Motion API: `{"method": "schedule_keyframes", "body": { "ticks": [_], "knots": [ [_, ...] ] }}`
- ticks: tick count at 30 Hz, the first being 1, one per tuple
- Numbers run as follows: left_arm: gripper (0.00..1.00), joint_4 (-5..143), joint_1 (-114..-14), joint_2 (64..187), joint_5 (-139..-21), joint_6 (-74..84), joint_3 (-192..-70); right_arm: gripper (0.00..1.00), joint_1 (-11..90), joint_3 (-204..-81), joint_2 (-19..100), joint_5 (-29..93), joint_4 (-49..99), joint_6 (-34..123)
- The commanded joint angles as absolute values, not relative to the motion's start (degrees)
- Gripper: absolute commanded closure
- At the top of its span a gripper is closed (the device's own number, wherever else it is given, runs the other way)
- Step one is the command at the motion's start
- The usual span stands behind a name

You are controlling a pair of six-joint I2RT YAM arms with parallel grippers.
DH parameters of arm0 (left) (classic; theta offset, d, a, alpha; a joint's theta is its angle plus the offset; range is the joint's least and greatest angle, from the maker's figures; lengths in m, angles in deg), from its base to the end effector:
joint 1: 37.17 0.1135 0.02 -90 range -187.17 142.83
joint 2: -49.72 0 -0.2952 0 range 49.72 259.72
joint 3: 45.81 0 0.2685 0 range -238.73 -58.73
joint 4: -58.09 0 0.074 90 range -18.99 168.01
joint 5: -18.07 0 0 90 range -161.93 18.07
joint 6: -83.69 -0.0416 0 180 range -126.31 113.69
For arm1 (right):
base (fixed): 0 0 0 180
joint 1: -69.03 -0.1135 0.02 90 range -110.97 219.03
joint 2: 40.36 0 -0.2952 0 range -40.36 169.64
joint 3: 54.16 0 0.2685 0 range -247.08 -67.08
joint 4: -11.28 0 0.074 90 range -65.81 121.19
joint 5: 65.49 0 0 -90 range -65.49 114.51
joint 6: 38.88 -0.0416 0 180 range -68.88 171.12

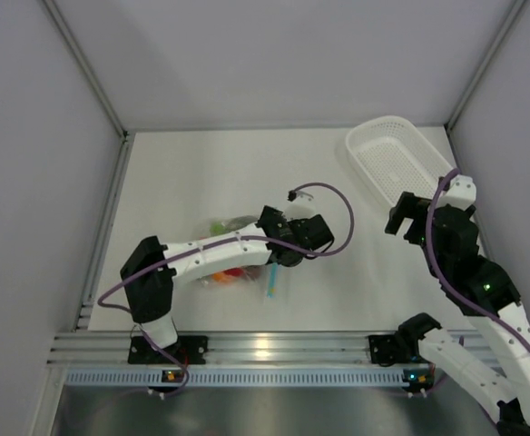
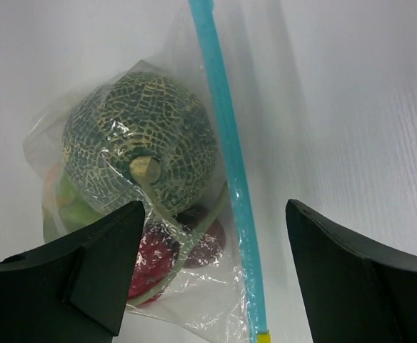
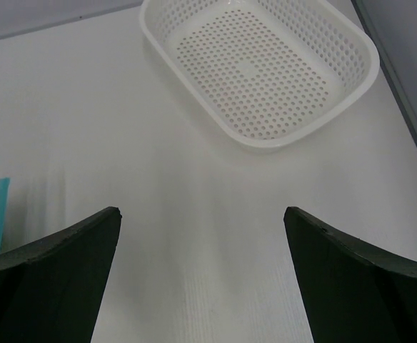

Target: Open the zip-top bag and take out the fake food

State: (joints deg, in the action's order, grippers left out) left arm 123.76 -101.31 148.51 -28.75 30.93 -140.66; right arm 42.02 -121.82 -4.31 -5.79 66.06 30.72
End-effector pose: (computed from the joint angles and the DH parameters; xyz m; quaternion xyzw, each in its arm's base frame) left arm 0.1867 -0.3199 0.2890 0.1495 0.9052 0.1021 0.3845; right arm 0.1085 0.0317 0.3847 0.0972 0.8127 0.0140 0.5744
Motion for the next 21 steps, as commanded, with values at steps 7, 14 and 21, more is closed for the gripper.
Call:
{"method": "schedule_keyframes", "body": {
  "ticks": [7, 14, 21],
  "knots": [
    [0.3, 137.9, -106.9, 161.6, -21.3, 40.1, -149.0, 0.01, 41.4, -121.7, -4.6, -4.5, 65.1, 31.7],
    [0.44, 139.6, -107.1, 165.0, -19.6, 41.9, -147.9, 0.01, 41.4, -121.5, -4.1, -3.4, 64.4, 31.7],
    [0.61, 139.7, -106.1, 164.9, -18.0, 43.5, -146.4, 0.01, 41.4, -121.5, -4.1, -2.3, 64.4, 32.0]
  ]
}}
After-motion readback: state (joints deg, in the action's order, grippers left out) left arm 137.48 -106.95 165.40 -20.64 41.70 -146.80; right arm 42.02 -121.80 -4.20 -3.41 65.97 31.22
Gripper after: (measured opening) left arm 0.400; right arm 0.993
